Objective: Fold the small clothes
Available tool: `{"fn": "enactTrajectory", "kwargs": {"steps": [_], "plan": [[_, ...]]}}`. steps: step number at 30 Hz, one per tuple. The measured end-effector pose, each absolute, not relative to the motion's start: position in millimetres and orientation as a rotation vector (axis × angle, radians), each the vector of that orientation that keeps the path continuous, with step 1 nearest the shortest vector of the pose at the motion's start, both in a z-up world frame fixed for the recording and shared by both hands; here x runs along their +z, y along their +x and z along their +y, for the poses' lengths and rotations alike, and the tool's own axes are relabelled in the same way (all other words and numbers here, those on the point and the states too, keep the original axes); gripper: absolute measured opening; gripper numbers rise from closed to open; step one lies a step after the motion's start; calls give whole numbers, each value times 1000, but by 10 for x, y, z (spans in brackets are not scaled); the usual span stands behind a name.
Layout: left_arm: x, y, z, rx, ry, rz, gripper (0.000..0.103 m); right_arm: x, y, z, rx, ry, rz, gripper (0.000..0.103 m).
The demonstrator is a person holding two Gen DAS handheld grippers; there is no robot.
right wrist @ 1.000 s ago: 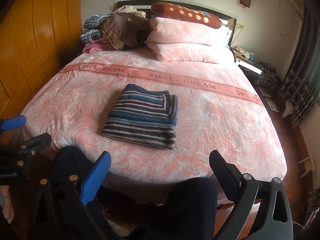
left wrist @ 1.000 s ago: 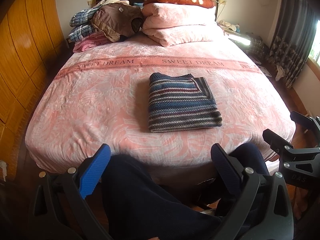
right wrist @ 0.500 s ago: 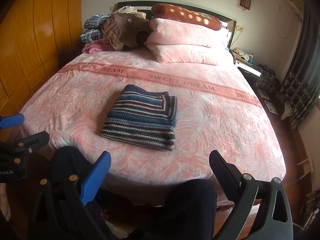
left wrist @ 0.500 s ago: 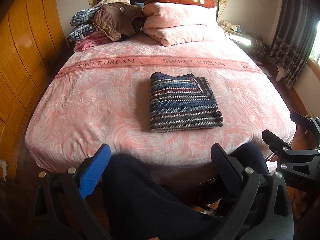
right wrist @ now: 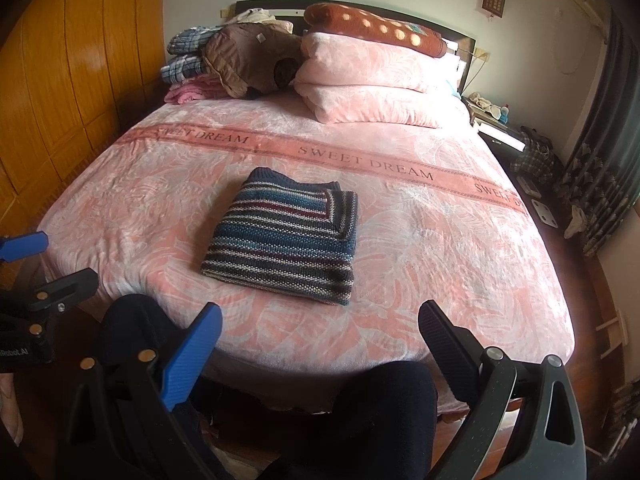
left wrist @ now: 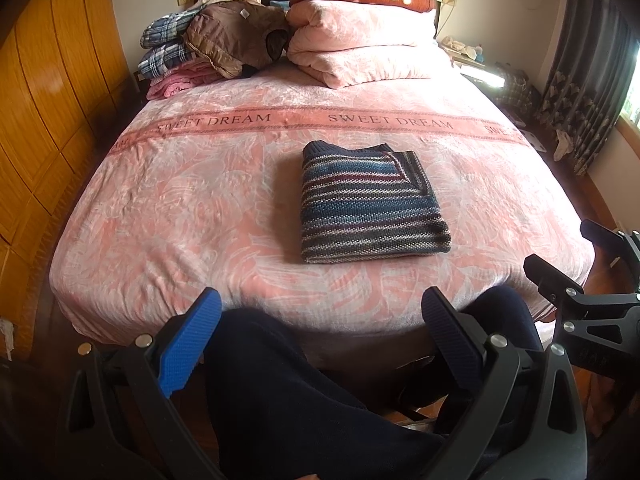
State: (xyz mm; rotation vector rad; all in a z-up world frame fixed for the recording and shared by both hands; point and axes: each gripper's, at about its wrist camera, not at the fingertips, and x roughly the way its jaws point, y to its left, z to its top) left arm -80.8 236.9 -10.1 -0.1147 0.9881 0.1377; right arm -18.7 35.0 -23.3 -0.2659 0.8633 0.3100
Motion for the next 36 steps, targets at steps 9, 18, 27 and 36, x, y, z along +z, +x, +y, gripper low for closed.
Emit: {"fn": "enactTrajectory", "kwargs": {"steps": [9, 18, 27, 36], "plan": [[-137, -806, 2369, 134, -113, 987, 100, -240, -137, 372, 313, -268, 861, 99], [-146, -787, 2380, 124, -101, 982, 100, -236, -127, 395, 304, -260, 857, 99], [-115, -774, 2363, 123, -96, 984, 100, -217, -181, 357, 297, -260, 852, 99], [-118, -785, 2353, 117, -99, 990, 100, -210, -205, 352, 295, -250, 857, 99]]}}
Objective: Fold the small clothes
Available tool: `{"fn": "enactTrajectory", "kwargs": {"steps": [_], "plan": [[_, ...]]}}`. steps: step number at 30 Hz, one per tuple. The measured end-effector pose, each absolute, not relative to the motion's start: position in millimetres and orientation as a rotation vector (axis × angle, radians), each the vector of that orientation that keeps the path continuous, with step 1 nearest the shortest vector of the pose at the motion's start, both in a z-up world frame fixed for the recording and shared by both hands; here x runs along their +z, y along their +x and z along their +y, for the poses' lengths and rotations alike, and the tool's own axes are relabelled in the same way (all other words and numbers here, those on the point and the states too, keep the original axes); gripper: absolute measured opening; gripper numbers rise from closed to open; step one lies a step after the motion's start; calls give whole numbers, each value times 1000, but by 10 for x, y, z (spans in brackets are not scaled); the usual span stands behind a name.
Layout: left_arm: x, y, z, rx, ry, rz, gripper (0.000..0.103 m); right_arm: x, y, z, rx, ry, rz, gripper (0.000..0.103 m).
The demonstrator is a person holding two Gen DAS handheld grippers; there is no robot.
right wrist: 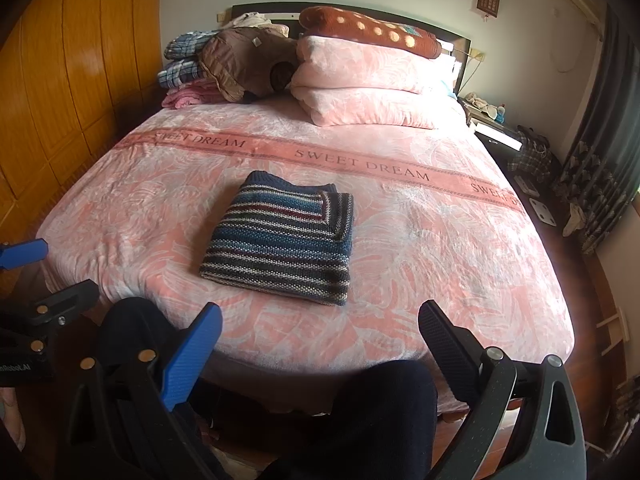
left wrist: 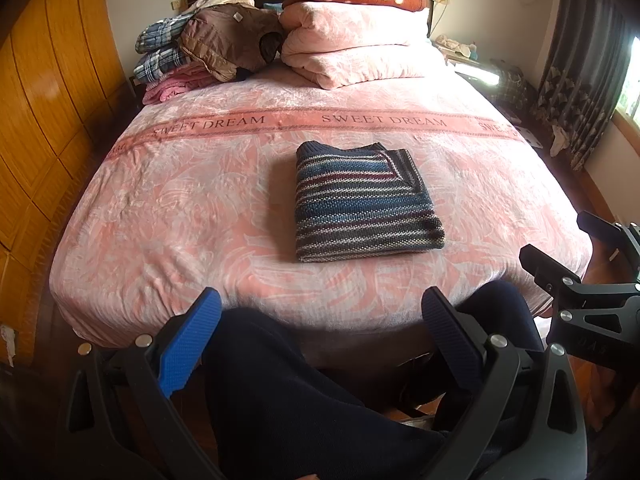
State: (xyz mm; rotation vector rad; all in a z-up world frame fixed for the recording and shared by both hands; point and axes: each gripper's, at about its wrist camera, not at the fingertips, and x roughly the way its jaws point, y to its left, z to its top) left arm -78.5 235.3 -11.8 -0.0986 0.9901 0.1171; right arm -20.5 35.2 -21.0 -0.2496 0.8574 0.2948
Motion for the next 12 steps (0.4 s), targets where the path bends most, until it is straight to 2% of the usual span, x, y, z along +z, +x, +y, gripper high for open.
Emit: {"fn": "enactTrajectory", "kwargs": {"steps": [12], "plan": [[-149, -767, 2373, 111, -97, 1000, 100, -188, -260, 382, 286, -260, 834, 99]]}}
